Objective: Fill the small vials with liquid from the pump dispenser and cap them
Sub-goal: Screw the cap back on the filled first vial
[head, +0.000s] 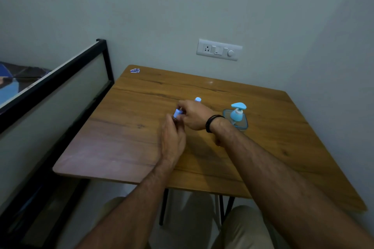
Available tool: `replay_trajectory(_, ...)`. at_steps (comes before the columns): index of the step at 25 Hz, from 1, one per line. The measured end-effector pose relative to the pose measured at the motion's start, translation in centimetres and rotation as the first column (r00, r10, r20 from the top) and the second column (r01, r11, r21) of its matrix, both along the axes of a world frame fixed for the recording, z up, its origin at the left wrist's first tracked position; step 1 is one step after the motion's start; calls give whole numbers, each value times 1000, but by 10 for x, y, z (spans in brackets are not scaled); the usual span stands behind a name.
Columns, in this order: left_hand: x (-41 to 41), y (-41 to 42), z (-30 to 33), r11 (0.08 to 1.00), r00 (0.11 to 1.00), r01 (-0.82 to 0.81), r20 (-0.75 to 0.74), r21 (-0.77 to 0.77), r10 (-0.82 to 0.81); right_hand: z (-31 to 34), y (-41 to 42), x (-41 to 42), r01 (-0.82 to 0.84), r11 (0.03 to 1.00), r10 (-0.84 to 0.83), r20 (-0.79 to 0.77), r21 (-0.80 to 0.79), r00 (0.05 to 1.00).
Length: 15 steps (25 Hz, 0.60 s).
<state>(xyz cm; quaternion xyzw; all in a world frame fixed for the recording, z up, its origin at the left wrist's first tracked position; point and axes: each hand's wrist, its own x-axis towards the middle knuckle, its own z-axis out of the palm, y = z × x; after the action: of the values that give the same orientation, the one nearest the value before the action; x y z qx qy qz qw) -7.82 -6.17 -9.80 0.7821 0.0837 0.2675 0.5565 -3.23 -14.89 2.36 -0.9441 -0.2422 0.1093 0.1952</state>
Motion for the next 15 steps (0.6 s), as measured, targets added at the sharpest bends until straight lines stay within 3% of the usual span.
replay_trajectory(2, -2, 0, 2, 1000, 1000, 16, -1, -2, -16, 11, -2, -1, -33, 999, 34, -59, 13, 998)
replay_trajectory(4, -2, 1, 2, 1000, 999, 20, 32, 7, -20, 14, 1, -5, 33, 999, -33, -80, 3, 996)
replay_trajectory(6, -2, 2, 0, 999, 999, 32, 37, -3, -32, 13, 3, -4, 122, 989, -116, 66, -89, 991)
replay_trajectory(8, -1, 1, -2, 999, 999, 34, 33, 11, -35, 10, -1, 1, 56, 991, -40, 130, -122, 991)
replay_trajectory(11, 3, 2, -4, 999, 999, 44, 6, 16, -44, 17, -7, 2, -81, 997, 81, -17, 3, 997)
replay_trajectory(13, 5, 1, -5, 998, 999, 44, 18, 45, -45, 16, -5, 0, 25, 1000, -24, -58, 18, 998)
replay_trajectory(15, 6, 1, -6, 997, 998, 54, 36, 56, -56, 8, -2, 3, 68, 992, -66, 22, -102, 998)
